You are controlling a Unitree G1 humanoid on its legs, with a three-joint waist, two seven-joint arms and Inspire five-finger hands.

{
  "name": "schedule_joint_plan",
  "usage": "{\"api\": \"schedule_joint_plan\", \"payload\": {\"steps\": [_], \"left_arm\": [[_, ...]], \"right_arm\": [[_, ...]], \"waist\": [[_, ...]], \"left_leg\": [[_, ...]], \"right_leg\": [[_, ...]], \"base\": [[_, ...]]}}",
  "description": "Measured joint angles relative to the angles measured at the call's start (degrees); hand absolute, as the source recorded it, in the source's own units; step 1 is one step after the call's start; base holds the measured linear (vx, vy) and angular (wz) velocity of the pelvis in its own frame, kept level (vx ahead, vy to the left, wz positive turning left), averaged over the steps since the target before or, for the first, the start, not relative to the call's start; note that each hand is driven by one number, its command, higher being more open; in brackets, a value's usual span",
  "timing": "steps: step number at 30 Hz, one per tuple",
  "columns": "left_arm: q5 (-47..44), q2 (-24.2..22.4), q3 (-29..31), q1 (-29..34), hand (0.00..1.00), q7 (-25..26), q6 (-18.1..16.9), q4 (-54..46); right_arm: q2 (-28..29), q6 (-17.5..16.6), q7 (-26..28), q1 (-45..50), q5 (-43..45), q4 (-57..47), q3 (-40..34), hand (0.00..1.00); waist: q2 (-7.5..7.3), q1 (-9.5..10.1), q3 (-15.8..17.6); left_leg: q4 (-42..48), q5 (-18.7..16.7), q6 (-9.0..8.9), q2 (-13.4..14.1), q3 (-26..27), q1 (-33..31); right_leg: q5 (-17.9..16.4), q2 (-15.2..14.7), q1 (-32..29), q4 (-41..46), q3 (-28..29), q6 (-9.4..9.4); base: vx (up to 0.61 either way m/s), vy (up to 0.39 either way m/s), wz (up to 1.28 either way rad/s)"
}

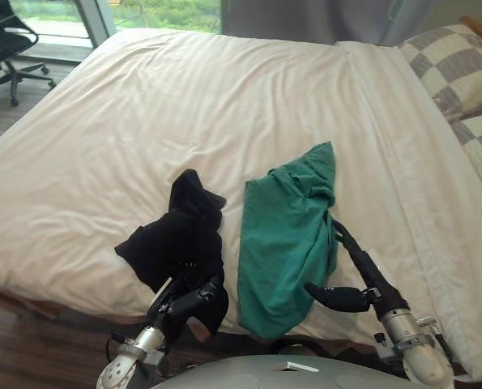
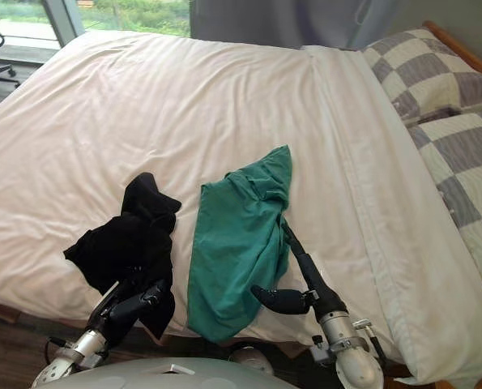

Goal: Tidy up the quilt and then pick up the clothes from the bed and put them into the laundry hamper

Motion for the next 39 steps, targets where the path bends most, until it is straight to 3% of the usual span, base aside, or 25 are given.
{"api": "schedule_joint_plan", "payload": {"steps": [2,4,8,9,12,15,16,19,23,27,29,33,36,39], "left_arm": [[-0.1,1.9,0.1,-1.7,0.00,-2.0,1.6,1.0],[-0.1,3.9,0.0,-4.0,0.00,-2.7,2.0,2.3],[-0.1,8.3,-1.5,-11.0,0.00,-3.1,1.4,4.7],[-0.1,8.6,-1.9,-12.5,0.00,-3.1,1.0,5.1],[0.3,9.0,-3.6,-19.7,0.00,-2.6,-1.4,9.2],[0.6,11.0,-5.2,-23.0,0.00,-2.3,-6.9,12.2],[0.7,11.1,-5.8,-24.2,0.00,-1.9,-9.2,13.3],[2.9,10.8,-8.4,-27.8,0.00,-0.1,-13.3,16.8],[4.9,8.4,-10.0,-29.6,0.00,3.1,-16.1,19.1],[5.8,6.4,-10.4,-29.0,0.00,4.5,-18.1,21.3],[7.0,6.2,-10.4,-26.7,0.00,5.2,-18.4,21.6],[11.0,5.8,-11.6,-20.8,0.00,10.1,-19.4,21.6],[11.8,4.6,-14.5,-16.7,0.00,16.1,-17.9,21.8],[11.9,2.3,-16.9,-14.5,0.00,22.1,-16.7,23.3]], "right_arm": [[-1.0,4.0,-2.7,-7.3,0.0,6.6,3.6,1.00],[-1.1,5.9,-4.6,-13.4,0.2,10.3,5.9,1.00],[-2.2,6.4,-8.9,-26.0,0.9,15.2,8.6,1.00],[-2.4,6.4,-9.6,-27.5,1.0,15.8,9.0,0.00],[-2.4,8.0,-13.3,-32.2,3.6,17.0,10.8,0.00],[-1.9,8.7,-15.3,-38.0,8.4,22.2,10.3,0.00],[-2.1,8.9,-15.3,-40.4,10.0,25.3,9.9,0.00],[-3.5,9.7,-15.3,-46.1,12.8,33.7,9.1,0.00],[-4.4,8.2,-15.4,-48.4,16.8,38.7,8.7,0.00],[-1.5,3.2,-14.9,-44.8,22.4,38.7,7.3,0.00],[1.4,-0.6,-12.4,-39.4,26.3,36.6,7.1,0.00],[5.8,-4.0,-3.4,-28.4,35.5,31.2,6.9,0.00],[8.0,-4.5,7.7,-20.3,43.1,27.9,7.0,0.00],[10.6,-4.0,16.9,-12.7,47.7,25.8,7.0,0.00]], "waist": [[-1.36,1.41,1.2],[-2.21,2.82,2.9],[-5.40,3.07,9.1],[-5.56,3.15,10.2],[-6.34,3.82,13.2],[-8.59,4.19,15.8],[-9.87,4.42,16.3],[-11.37,6.04,17.0],[-11.23,5.97,17.2],[-11.47,6.05,17.2],[-10.99,5.92,16.7],[-9.39,5.59,12.2],[-5.89,4.74,8.8],[-2.28,2.18,5.6]], "left_leg": [[3.0,-0.2,-0.03,0.5,-1.5,-4.5],[5.7,-0.6,-0.04,1.1,-2.1,-7.7],[11.9,-1.8,0.36,1.6,-3.7,-15.2],[13.0,-2.2,0.58,1.7,-3.9,-16.0],[18.4,-4.2,1.16,2.6,-5.2,-20.9],[21.4,-5.1,0.87,3.4,-6.7,-24.5],[22.1,-4.9,0.87,3.5,-7.4,-25.7],[22.8,-4.8,0.77,3.6,-8.1,-26.7],[20.4,-2.9,0.64,2.8,-9.0,-27.1],[17.1,-1.5,0.52,1.9,-8.6,-24.0],[15.3,-1.5,0.33,1.8,-7.5,-20.7],[11.4,-1.0,-0.54,1.8,-5.1,-16.1],[6.9,-0.3,-0.27,1.5,-1.9,-10.1],[2.5,0.8,0.49,0.0,-0.9,-6.2]], "right_leg": [[0.8,0.1,-2.5,0.0,-0.9,0.25],[1.8,0.4,-4.2,-0.2,-1.0,0.16],[4.2,0.3,-7.6,-1.2,-1.1,1.09],[4.4,0.3,-7.8,-1.3,-1.1,1.38],[5.1,0.8,-9.3,-2.0,-1.0,2.61],[5.3,1.8,-10.9,-2.1,-0.6,2.97],[5.3,2.1,-11.3,-2.1,-0.3,2.92],[4.2,2.4,-11.2,-2.6,-0.1,1.15],[2.3,2.4,-11.2,-2.9,0.1,-2.10],[2.0,2.2,-9.8,-2.8,0.5,-2.65],[3.0,2.1,-8.4,-1.7,0.8,-4.07],[4.5,2.0,-7.3,-1.5,1.1,-2.66],[5.0,1.9,-5.0,-1.5,1.0,-1.87],[5.0,1.2,-4.2,0.0,-0.1,-1.81]], "base": [[-0.10,-0.041,0.21],[-0.12,-0.015,0.10],[-0.11,0.023,0.06],[-0.11,0.067,-0.01],[-0.10,0.076,0.03],[-0.07,0.037,0.11],[-0.06,0.022,0.18],[-0.07,0.028,0.16],[-0.02,0.006,0.21],[0.07,-0.041,0.08],[0.14,-0.068,-0.05],[0.19,-0.084,-0.25],[0.18,-0.053,-0.39],[0.04,0.006,-0.09]]}}
